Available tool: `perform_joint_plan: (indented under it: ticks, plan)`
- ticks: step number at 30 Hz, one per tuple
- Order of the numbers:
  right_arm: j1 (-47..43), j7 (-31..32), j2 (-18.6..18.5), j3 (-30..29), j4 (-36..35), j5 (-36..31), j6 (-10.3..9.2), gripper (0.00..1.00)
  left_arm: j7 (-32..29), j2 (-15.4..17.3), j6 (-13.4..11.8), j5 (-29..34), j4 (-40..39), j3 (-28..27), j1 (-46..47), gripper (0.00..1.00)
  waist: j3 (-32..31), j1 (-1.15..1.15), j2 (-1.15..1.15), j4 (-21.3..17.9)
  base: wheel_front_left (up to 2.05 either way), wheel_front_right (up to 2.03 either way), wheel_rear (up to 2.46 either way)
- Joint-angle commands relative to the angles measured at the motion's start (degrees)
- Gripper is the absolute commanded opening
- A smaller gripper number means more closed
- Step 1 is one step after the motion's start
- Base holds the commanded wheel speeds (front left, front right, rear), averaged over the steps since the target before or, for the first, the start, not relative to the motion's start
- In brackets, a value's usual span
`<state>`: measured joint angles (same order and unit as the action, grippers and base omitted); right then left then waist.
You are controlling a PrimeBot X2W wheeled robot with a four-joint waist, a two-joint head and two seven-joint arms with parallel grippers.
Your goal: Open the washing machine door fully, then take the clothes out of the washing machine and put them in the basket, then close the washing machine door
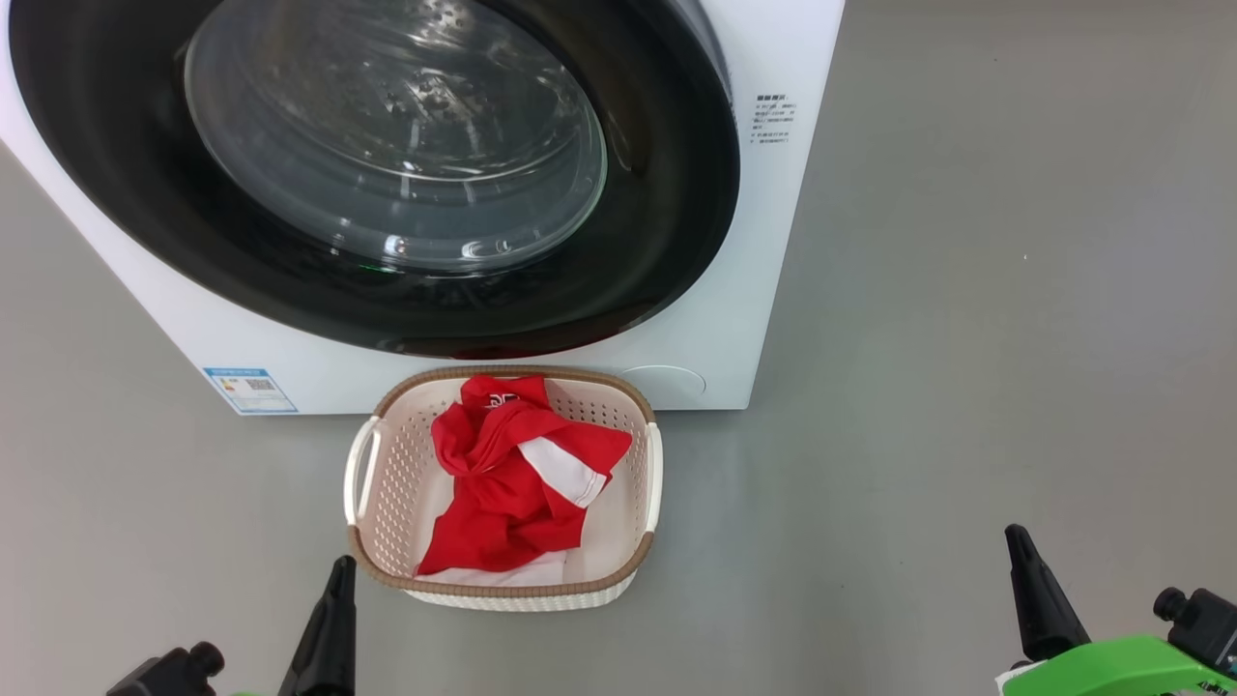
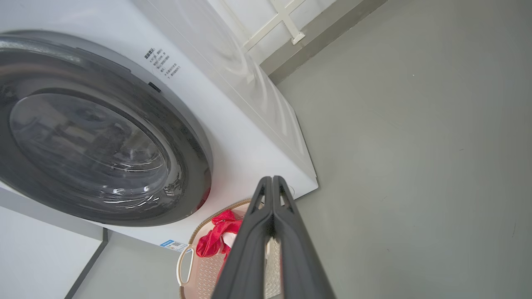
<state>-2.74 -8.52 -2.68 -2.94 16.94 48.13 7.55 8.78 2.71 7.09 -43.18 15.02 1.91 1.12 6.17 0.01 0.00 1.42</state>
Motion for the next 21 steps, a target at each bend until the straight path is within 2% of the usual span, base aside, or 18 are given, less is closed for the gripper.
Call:
perform_joint_plan:
  ticks: [1, 21]
  plan:
    - [2.7, 0.4, -1.0, 0.1, -1.5, 1.7, -0.02, 0.00, -0.4, 0.9, 0.1, -1.6, -1.3, -1.0, 1.6, 0.00, -0.1, -0.01, 0.00, 0.0, 0.00, 0.00, 0.00]
    - [4.2, 3.6, -1.1, -0.3, -1.9, 12.7, -0.03, 0.00, -3.4, 1.3, 0.2, -14.0, -1.3, -2.0, 2.4, 0.00, -1.6, -0.01, 0.00, -0.4, 0.00, 0.00, 0.00]
